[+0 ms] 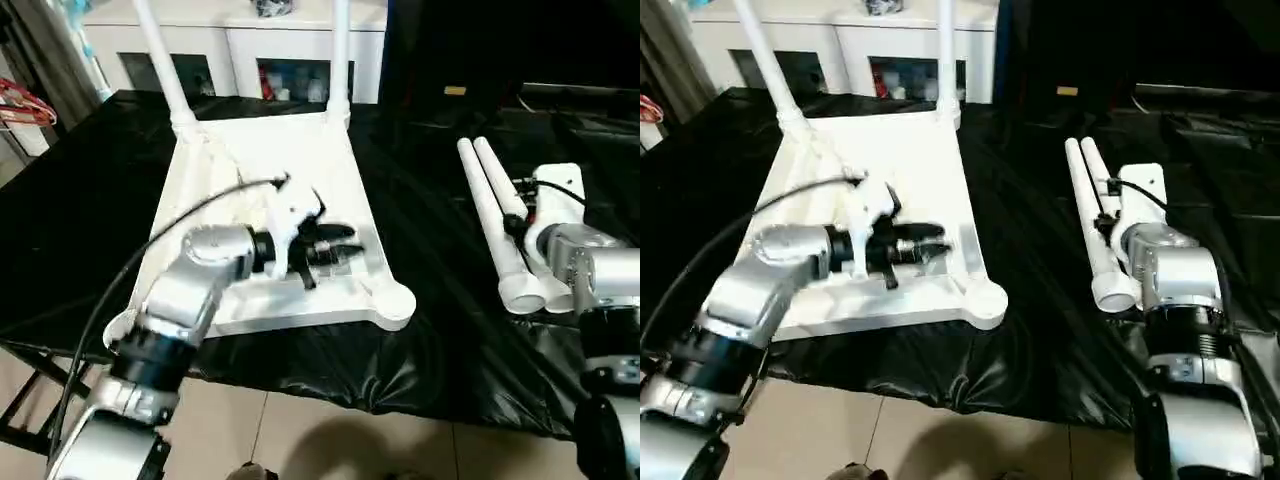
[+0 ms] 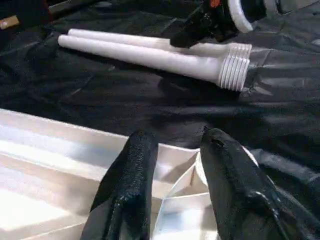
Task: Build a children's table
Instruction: Pick table leg
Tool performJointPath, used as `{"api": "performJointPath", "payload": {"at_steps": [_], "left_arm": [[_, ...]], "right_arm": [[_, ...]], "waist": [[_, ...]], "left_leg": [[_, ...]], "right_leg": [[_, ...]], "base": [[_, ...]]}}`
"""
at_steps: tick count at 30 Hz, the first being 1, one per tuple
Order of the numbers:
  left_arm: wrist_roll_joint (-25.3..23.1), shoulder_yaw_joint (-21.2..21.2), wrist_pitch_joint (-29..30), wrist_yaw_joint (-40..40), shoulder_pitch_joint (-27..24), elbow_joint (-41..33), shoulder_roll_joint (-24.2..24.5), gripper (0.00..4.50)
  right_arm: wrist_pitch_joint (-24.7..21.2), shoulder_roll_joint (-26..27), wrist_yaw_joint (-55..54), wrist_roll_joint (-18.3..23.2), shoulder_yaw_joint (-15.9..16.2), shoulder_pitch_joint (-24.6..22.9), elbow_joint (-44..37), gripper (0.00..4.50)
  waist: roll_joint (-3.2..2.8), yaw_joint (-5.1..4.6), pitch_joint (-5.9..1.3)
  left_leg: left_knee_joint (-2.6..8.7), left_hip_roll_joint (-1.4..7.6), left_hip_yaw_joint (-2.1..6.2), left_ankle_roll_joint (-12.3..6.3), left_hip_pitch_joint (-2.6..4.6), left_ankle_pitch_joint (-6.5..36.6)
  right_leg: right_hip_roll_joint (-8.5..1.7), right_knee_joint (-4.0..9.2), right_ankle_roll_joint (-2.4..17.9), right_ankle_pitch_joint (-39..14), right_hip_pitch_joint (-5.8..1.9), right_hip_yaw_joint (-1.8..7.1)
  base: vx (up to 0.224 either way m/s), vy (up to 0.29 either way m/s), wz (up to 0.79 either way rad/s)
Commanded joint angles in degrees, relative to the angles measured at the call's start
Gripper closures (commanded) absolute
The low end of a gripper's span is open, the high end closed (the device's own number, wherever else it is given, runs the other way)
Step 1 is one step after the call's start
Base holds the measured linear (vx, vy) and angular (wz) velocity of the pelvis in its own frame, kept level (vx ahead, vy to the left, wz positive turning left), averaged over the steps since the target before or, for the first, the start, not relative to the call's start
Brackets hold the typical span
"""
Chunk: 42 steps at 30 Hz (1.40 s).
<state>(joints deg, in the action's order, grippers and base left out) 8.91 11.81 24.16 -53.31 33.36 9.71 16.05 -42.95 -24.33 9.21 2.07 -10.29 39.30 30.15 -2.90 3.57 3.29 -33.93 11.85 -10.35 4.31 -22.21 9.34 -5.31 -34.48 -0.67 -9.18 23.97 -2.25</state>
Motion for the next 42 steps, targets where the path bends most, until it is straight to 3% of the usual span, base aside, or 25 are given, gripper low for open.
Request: {"api": "performJointPath", "payload": {"at_steps": [1,10,17,27,28,31,37,40,42], "left_arm": [[0.4,0.3,1.6,0.6,-0.2,-2.5,0.5,2.47],[-0.9,1.8,1.7,1.4,-0.6,-4.4,0.9,1.66],[-0.5,2.4,2.8,1.1,-0.9,-5.6,1.3,1.66],[0.6,2.6,3.8,0.3,-0.9,-6.4,1.7,1.66],[0.6,2.7,3.8,0.3,-0.9,-6.4,1.7,1.65],[0.8,2.8,4.2,0.2,-0.3,-6.3,1.8,1.65],[1.0,2.6,3.0,-0.3,0.7,-4.6,1.8,1.65],[0.4,1.2,1.7,2.2,2.3,-2.0,0.7,1.65],[0.6,0.0,1.5,3.6,3.4,-0.3,-0.4,1.65]], "right_arm": [[-0.5,-0.4,-0.1,0.0,-0.2,1.8,1.2,2.23],[-5.8,-0.7,4.5,2.0,1.0,3.4,3.6,1.41],[-9.1,-0.5,6.8,2.1,2.6,3.7,5.9,1.41],[-13.6,-0.6,10.4,3.1,4.6,3.5,6.9,1.41],[-13.7,-0.6,10.4,3.0,4.6,3.5,7.0,1.68],[-13.3,-0.6,10.4,2.9,4.1,3.5,8.4,1.76],[-11.8,-0.1,9.4,3.5,2.5,3.8,10.0,2.34],[-10.4,0.5,8.7,4.9,0.1,3.6,9.2,2.53],[-9.9,1.0,8.9,6.6,-2.0,3.7,8.8,2.57]], "waist": [[1.74,0.10,-4.55],[1.94,0.06,-4.64],[2.07,0.09,-4.64],[2.09,0.14,-4.35],[2.09,0.13,-4.34],[1.75,0.13,-4.35],[1.69,0.01,-4.41],[1.97,0.03,-4.49],[1.49,0.08,-4.50]], "left_leg": [[3.16,-0.09,-0.58,-1.33,0.85,8.6],[2.98,-0.20,-0.59,-2.08,0.75,7.5],[2.95,-0.14,-0.55,-1.67,0.77,7.8],[3.06,-0.10,-0.50,-0.08,0.95,11.1],[3.08,-0.11,-0.49,0.03,0.95,11.2],[3.12,-0.14,-0.40,0.45,0.95,11.7],[3.12,-0.15,-0.37,0.78,1.03,12.7],[3.10,-0.22,-0.35,0.67,1.03,12.4],[3.02,-0.28,-0.37,0.62,1.06,12.5]], "right_leg": [[-1.36,3.45,11.7,-12.3,-3.29,1.06],[-1.12,3.25,11.9,-10.6,-3.41,0.99],[-1.21,3.17,12.4,-11.2,-3.40,0.95],[-1.29,3.67,10.7,-16.5,-3.00,1.01],[-1.28,3.71,10.6,-16.7,-2.96,1.00],[-1.31,3.76,10.4,-17.0,-2.94,0.97],[-1.23,3.79,10.8,-16.5,-2.94,0.90],[-1.20,3.74,10.7,-16.1,-3.04,0.90],[-1.24,3.70,10.8,-15.8,-3.01,0.94]], "base": [[0.000,0.000,0.00],[0.000,0.000,0.00],[0.000,0.000,0.00],[0.000,0.000,0.00],[0.000,0.000,0.00],[0.000,0.000,0.00],[0.000,0.000,0.00],[0.000,0.000,0.00],[0.000,0.000,0.00]]}}
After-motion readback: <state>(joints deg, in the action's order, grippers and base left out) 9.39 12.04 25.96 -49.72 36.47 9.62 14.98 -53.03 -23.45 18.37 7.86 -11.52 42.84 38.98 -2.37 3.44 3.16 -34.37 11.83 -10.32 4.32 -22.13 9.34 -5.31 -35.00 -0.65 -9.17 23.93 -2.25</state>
